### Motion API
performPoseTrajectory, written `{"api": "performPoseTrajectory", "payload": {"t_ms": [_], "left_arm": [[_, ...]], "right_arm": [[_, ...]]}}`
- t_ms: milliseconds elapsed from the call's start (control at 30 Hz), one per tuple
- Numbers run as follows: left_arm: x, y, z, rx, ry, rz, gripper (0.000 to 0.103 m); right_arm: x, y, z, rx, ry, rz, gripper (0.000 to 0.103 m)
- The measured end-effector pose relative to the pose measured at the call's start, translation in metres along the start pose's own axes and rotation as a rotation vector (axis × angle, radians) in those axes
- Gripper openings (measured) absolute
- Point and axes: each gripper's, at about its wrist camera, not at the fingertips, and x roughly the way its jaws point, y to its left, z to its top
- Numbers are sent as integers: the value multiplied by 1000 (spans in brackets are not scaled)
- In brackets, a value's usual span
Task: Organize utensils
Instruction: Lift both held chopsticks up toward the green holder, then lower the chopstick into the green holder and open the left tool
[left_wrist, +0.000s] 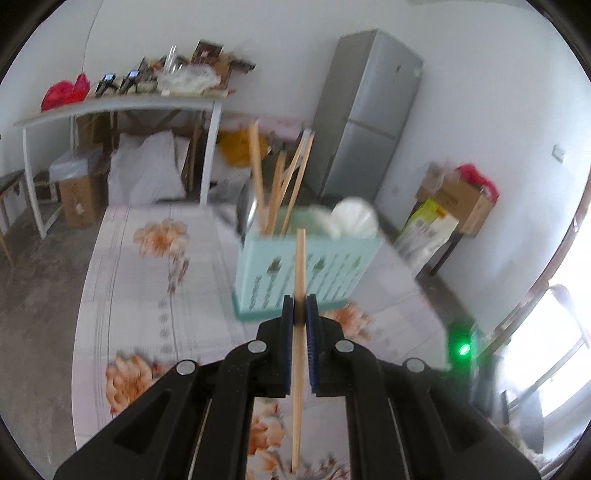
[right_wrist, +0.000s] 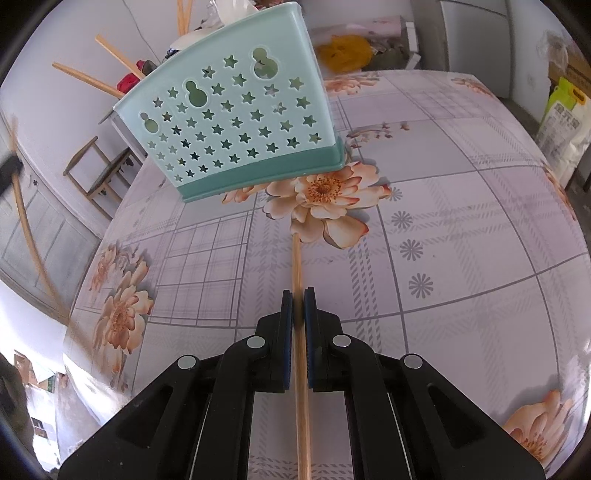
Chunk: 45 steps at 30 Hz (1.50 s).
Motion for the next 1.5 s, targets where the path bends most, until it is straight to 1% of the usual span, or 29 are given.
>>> {"api": "performPoseTrajectory", "payload": {"t_ms": [167,333,433,533,633,733,867,933,1100,1200,1333,1367,1467,1500], "left_arm": [[-18,-15,39,35,-116,-58,6],[-27,-30,81,88,-240,-87,6],[-27,-39,102,123,-296,-67,6],[-22,-42,125,125,-344,-59,6],[-18,-42,139,123,-376,-51,6],[-8,-44,151,140,-408,-15,6],[10,-42,152,139,-412,10,6],[20,-39,146,137,-416,22,6],[49,-33,130,130,-393,44,6],[64,-32,120,140,-371,66,6],[77,-28,106,144,-308,69,6],[77,-27,104,141,-299,68,8],[70,-24,94,124,-291,69,22],[66,-24,91,118,-296,67,25]], "right_arm": [[0,-1,0,4,1,5,5],[1,-2,0,13,3,10,5],[1,-2,0,19,5,14,5],[1,-3,0,22,6,17,5],[1,-5,0,30,6,23,5],[0,-6,0,38,7,31,5],[-1,-7,0,42,8,36,5],[-2,-8,0,45,8,38,5],[-3,-9,0,46,9,39,5],[-3,-9,0,46,9,39,5],[-3,-9,1,44,9,38,5],[-3,-9,1,43,9,36,5],[-3,-7,1,37,10,26,5],[-3,-7,1,35,11,22,5]]}}
